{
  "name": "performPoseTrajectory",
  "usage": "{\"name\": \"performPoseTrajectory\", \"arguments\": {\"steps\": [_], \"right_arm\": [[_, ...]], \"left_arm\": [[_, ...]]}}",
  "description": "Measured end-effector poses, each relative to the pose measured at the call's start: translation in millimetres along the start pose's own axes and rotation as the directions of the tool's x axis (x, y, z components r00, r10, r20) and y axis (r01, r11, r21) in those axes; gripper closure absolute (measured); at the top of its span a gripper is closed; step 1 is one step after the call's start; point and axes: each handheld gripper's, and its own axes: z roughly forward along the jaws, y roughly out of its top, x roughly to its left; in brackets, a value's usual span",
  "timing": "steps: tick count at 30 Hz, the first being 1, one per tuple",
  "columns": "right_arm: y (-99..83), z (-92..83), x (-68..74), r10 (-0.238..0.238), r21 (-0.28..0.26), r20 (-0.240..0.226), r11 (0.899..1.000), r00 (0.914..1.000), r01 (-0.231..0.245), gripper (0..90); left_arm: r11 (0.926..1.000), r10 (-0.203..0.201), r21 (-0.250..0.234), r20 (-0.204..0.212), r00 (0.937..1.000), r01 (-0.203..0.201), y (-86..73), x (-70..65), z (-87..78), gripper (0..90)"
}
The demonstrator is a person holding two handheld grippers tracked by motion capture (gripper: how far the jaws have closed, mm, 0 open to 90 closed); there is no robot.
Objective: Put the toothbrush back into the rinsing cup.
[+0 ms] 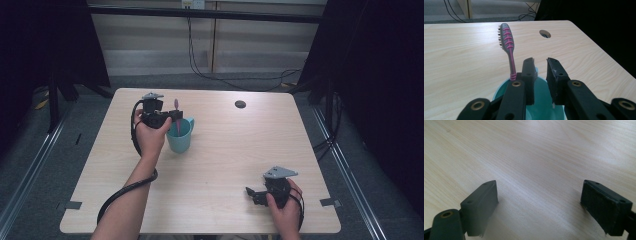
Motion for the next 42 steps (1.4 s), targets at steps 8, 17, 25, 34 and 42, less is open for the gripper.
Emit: {"name": "performPoseTrajectory", "arguments": {"steps": [8,17,25,34,42], "right_arm": [[0.0,0.0,0.0,0.000,0.000,0.000,1.000,1.0000,0.000,13.6],[0.0,0.0,0.0,0.000,0.000,0.000,1.000,1.0000,0.000,13.6],[0.0,0.0,0.0,-0.001,0.000,0.000,1.000,1.0000,0.001,13.6],[0.0,0.0,0.0,0.000,0.000,0.000,1.000,1.0000,0.000,13.6],[0.0,0.0,0.0,0.000,0.000,0.001,1.000,1.0000,0.000,13.6]], "left_arm": [[0.9997,0.024,0.007,-0.020,0.9995,-0.024,-0.5,-2.7,-9.4,69.7],[0.9991,0.028,0.031,-0.020,0.9994,-0.028,-4.4,-1.7,-15.3,61.5],[0.9990,0.039,0.021,-0.028,0.9988,-0.039,-10.4,-0.6,-20.4,50.1],[0.9987,0.051,-0.002,-0.005,0.9987,-0.051,-11.0,-0.2,-27.7,36.6],[0.9983,0.058,0.013,-0.014,0.9982,-0.057,-13.7,-0.6,-33.1,30.6]]}}
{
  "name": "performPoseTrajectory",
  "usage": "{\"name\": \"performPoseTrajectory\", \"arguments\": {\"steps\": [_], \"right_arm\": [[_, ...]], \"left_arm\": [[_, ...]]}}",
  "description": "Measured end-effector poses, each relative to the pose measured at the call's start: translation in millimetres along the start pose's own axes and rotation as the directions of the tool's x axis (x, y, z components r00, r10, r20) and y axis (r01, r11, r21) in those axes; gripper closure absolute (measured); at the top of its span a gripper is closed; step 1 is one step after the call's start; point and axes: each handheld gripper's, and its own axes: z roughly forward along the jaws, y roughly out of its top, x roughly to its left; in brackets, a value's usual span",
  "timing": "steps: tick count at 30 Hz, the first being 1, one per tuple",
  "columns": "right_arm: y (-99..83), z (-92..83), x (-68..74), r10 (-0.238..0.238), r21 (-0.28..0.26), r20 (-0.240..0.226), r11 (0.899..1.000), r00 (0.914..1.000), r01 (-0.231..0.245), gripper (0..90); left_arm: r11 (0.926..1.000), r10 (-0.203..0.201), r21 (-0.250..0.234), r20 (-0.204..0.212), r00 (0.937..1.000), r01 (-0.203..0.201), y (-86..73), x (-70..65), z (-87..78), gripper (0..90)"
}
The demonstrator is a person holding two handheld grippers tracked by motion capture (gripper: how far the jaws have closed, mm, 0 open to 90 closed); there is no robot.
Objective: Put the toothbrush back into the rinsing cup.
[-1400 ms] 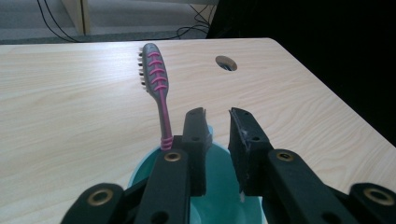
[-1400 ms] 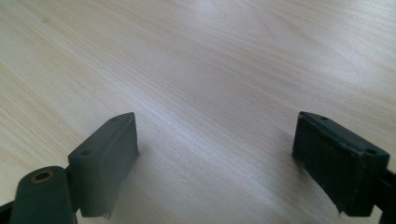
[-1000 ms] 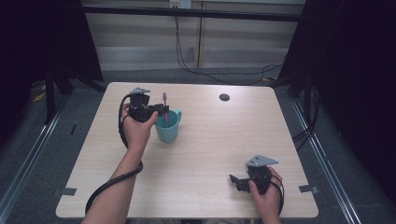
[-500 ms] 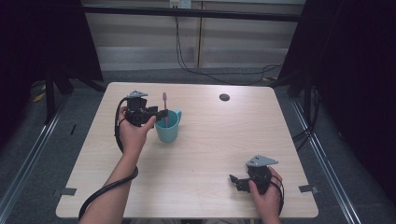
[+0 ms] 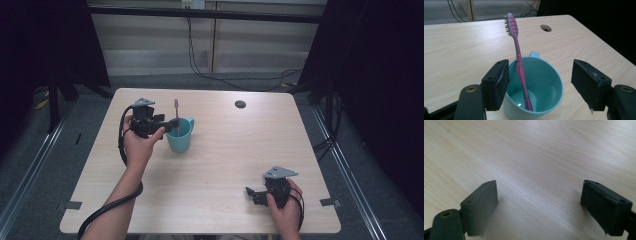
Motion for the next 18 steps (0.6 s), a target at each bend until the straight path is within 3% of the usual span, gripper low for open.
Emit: {"name": "performPoseTrajectory", "arguments": {"steps": [18], "right_arm": [[0.0,0.0,0.0,-0.001,0.000,0.000,1.000,1.0000,0.001,13.6]], "left_arm": [[0.9992,0.020,0.034,-0.025,0.9995,-0.019,-10.8,5.2,-11.0,25.3]]}}
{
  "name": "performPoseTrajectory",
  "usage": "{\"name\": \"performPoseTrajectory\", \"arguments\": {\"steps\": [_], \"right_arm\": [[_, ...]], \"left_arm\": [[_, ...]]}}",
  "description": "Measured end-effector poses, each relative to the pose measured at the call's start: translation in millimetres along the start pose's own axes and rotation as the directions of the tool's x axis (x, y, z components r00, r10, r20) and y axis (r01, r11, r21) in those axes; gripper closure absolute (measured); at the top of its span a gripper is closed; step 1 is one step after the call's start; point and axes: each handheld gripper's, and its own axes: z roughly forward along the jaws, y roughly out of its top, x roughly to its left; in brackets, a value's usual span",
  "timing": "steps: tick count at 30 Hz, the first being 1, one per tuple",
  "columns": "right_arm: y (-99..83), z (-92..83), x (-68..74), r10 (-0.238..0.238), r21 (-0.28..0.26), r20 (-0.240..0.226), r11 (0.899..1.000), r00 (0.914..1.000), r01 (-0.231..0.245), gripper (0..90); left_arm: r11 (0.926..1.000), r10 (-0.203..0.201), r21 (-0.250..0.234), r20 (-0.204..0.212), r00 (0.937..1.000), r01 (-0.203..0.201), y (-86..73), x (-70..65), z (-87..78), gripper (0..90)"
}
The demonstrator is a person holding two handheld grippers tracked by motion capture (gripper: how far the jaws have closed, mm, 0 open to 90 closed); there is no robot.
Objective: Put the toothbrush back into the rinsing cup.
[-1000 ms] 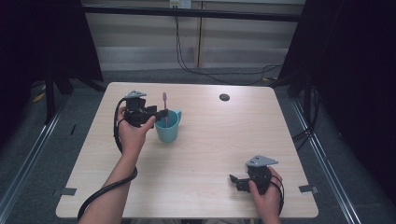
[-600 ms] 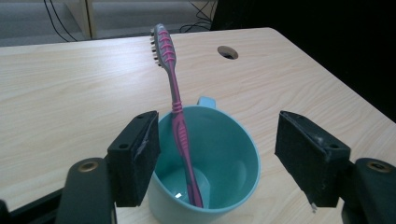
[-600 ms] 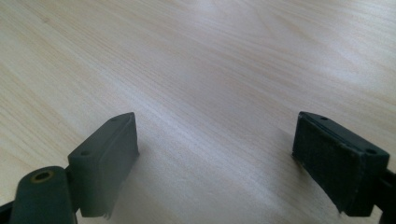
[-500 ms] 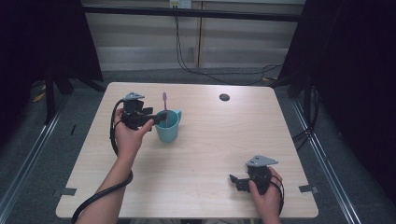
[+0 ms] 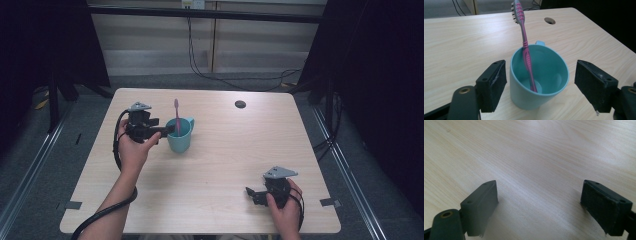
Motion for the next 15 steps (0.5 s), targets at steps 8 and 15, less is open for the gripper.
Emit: {"name": "performPoseTrajectory", "arguments": {"steps": [8,15], "right_arm": [[0.0,0.0,0.0,0.000,0.000,0.000,1.000,1.0000,0.000,13.5],[0.0,0.0,0.0,0.000,0.000,0.001,1.000,1.0000,0.000,13.5]], "left_arm": [[1.0000,0.003,0.001,-0.017,0.9998,-0.002,-8.5,5.6,-7.0,22.9],[1.0000,-0.002,-0.006,-0.012,0.9999,0.002,-14.3,8.0,-10.2,22.0]]}}
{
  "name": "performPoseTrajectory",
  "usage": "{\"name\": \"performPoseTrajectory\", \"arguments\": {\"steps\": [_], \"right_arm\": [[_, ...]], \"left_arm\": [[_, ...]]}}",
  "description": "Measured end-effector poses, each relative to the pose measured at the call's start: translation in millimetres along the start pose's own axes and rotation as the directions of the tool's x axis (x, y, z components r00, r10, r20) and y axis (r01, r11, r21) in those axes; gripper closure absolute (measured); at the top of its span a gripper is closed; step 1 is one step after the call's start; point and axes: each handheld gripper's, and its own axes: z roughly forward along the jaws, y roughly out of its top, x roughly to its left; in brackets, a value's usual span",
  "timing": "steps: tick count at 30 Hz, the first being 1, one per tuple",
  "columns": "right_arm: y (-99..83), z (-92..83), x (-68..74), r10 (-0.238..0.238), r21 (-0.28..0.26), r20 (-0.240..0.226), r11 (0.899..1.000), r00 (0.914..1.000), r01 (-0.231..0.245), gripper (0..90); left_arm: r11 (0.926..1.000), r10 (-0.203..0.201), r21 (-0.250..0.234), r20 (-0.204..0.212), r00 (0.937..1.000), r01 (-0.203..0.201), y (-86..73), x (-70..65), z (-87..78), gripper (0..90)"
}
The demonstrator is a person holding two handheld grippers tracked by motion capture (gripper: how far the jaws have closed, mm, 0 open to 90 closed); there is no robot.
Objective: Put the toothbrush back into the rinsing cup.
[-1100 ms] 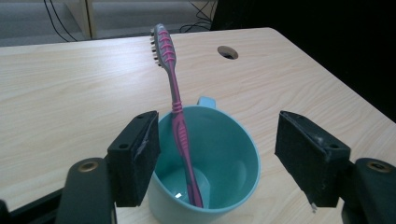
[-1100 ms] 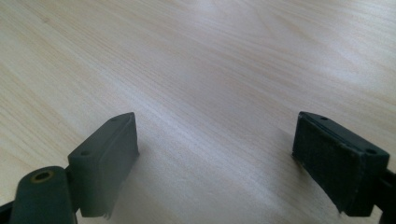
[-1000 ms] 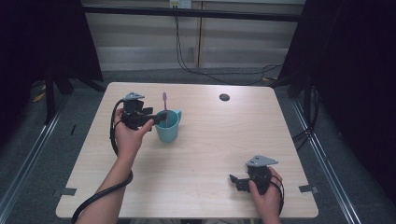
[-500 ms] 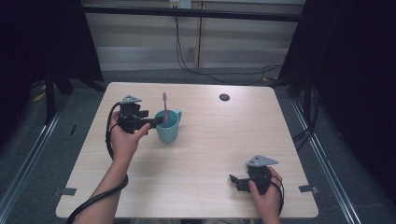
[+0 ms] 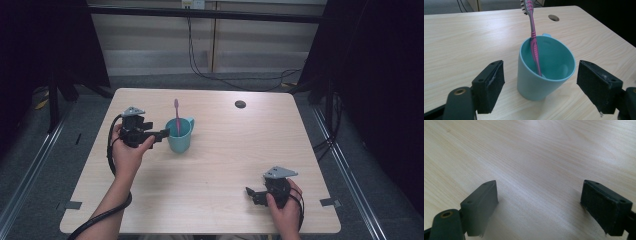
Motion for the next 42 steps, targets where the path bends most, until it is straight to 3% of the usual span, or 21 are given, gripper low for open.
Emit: {"name": "performPoseTrajectory", "arguments": {"steps": [13,42], "right_arm": [[0.0,-0.1,0.0,0.000,0.000,-0.001,1.000,1.0000,0.000,13.5],[0.0,0.0,0.0,0.001,0.000,0.000,1.000,1.0000,-0.001,13.5]], "left_arm": [[1.0000,0.003,-0.001,0.003,1.0000,-0.003,-11.6,0.3,-0.4,21.5],[0.9985,-0.018,0.052,0.008,0.9998,0.018,-45.3,4.4,10.7,22.6]]}}
